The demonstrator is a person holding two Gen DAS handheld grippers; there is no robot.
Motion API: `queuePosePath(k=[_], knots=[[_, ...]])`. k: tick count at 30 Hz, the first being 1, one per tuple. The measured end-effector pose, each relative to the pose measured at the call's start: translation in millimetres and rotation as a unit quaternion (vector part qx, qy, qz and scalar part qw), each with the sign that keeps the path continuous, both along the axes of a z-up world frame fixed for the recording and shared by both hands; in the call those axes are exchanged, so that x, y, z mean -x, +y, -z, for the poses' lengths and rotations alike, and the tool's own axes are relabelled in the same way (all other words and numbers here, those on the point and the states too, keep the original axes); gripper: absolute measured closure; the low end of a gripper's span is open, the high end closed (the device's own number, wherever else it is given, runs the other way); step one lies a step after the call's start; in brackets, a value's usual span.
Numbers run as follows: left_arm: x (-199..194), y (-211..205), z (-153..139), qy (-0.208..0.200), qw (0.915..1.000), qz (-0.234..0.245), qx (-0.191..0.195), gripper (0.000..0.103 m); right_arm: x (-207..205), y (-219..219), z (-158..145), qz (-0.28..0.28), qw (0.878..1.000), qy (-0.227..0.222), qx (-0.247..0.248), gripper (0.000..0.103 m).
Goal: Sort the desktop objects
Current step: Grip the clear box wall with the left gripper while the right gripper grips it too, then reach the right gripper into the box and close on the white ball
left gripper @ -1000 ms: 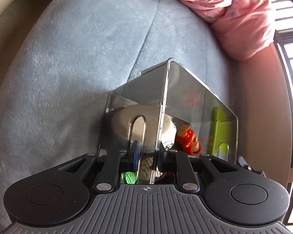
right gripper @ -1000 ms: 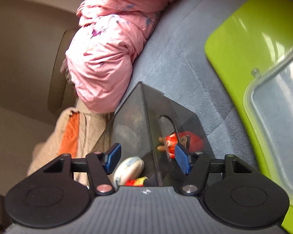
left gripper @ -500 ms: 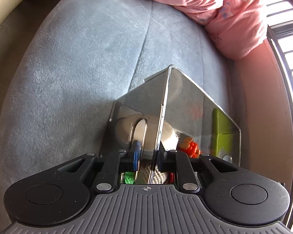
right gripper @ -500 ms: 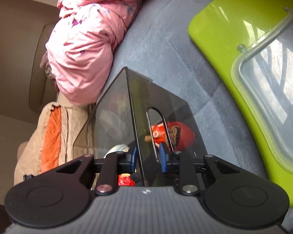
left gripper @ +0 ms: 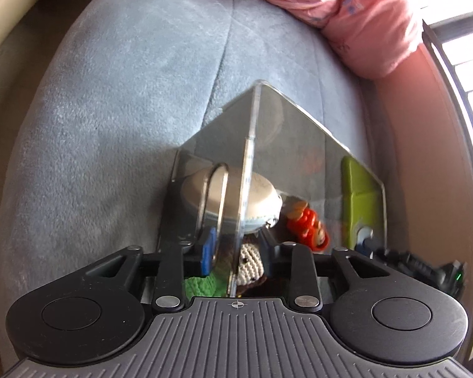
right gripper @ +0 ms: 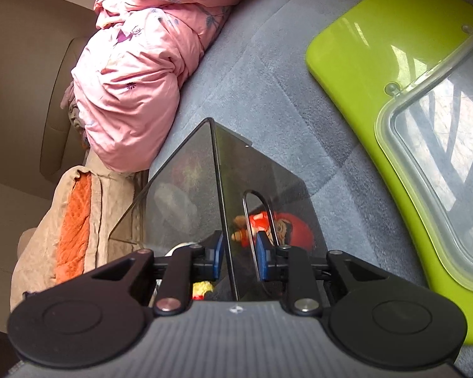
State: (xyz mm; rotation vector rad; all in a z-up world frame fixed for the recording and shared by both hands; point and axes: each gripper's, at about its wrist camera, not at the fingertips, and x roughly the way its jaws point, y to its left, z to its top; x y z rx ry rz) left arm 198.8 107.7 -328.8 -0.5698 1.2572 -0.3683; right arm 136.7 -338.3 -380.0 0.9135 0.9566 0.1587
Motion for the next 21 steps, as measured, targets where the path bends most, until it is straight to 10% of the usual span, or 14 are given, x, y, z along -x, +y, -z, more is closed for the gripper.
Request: queuePosePath(k=[6, 10, 13, 17, 21], knots=[[19, 17, -1, 0.014, 0.9991, -0.034, 0.022, 0.058, -1, 3, -16, 0.000, 0.998, -0.018, 0.054, 0.074], [48, 48, -11, 0.006, 0.9940, -0.083, 0.071, 0.033, 19, 1, -63, 0.055, 0.988, -0.061, 0.128, 0.053], [70, 55, -29, 0.007, 0.9884, -0.091, 0.122, 0.026, 14, 37, -101, -0.011, 0.980, -0.097, 0.174, 0.030], [97, 29, -77, -0.016, 0.9866, -0.006, 0.162, 0.008, -23, 109, -94, -0.138, 0.976, -0.038, 0.164, 0.031], [129, -34, -125, -0.049, 0.9875, 0.122, 0.087, 0.007, -66, 157, -44, -0.162, 0.976, 0.072, 0.125, 0.039]])
